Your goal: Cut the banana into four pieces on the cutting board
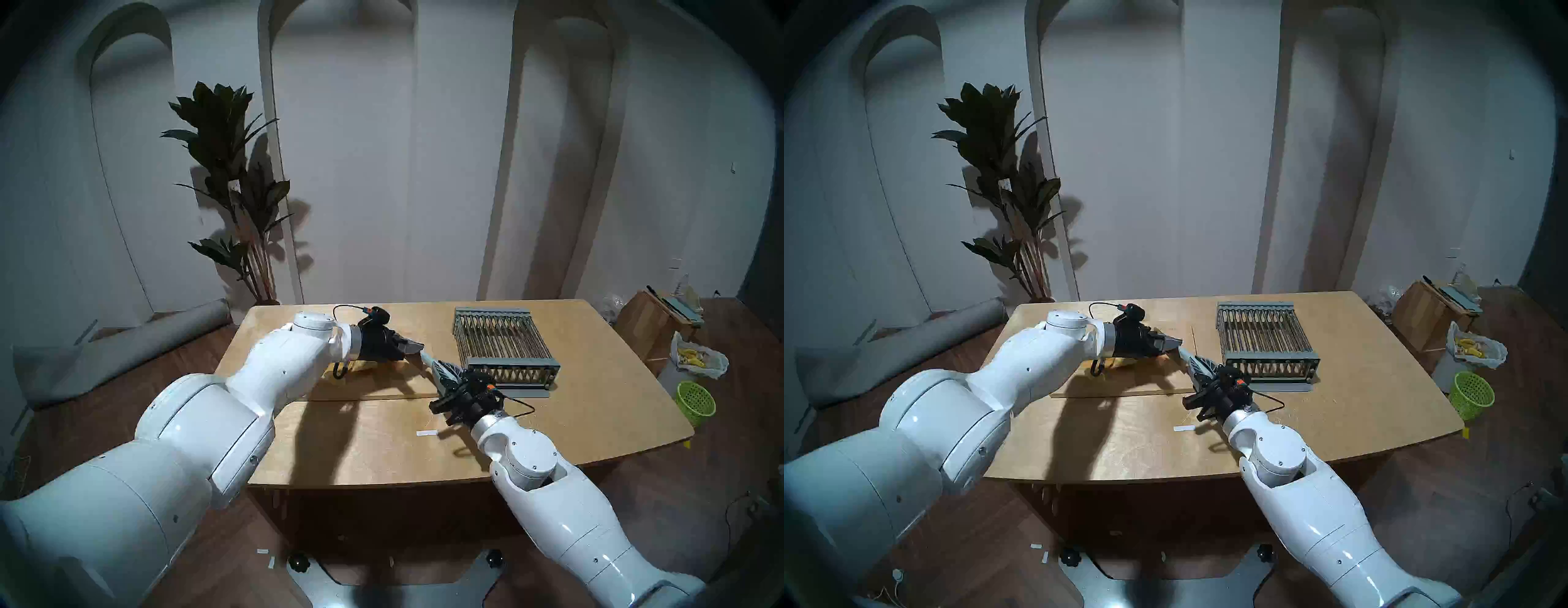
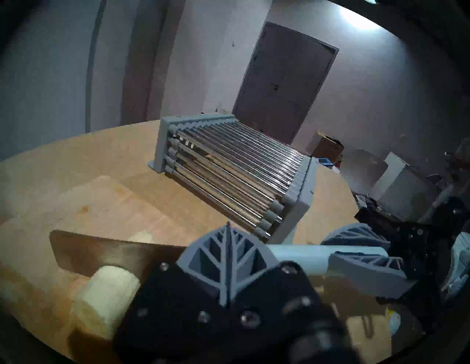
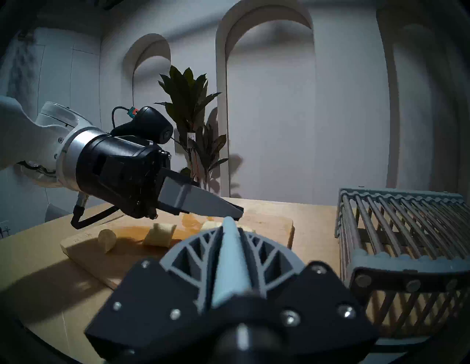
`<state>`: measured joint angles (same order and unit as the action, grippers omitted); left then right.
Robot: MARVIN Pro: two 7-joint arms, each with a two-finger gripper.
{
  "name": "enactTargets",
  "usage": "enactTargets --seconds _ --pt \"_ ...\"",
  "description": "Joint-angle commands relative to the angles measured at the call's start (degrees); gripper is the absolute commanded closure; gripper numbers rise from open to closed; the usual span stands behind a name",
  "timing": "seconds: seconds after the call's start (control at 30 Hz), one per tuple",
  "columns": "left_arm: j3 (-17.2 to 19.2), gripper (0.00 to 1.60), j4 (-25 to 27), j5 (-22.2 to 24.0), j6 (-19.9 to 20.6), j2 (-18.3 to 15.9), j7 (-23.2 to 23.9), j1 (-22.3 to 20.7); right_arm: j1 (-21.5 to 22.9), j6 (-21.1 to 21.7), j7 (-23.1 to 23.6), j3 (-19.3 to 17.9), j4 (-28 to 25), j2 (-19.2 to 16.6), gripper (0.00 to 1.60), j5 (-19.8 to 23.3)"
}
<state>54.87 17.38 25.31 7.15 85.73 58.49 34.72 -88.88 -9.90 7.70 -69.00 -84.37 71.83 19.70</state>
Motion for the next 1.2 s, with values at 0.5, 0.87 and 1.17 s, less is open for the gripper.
enactTargets --seconds 0.5,0.87,1.17 --pt "0.7 1.6 -9.8 -0.4 -5.1 2.6 -1.7 -3.3 2.1 3.7 -1.6 -0.4 0.4 0.3 1.6 -0.6" --pt "0.6 1.6 -10.3 -0.5 -4.5 2.9 -2.6 -4.4 1.5 8.1 -2.7 -1.3 -3.7 -1.3 1.6 -1.8" --pt "0.9 1.6 -10.4 -0.3 -4.2 2.8 -2.7 -4.8 2.1 10.3 -2.6 -1.5 -4.0 -1.0 1.6 -1.5"
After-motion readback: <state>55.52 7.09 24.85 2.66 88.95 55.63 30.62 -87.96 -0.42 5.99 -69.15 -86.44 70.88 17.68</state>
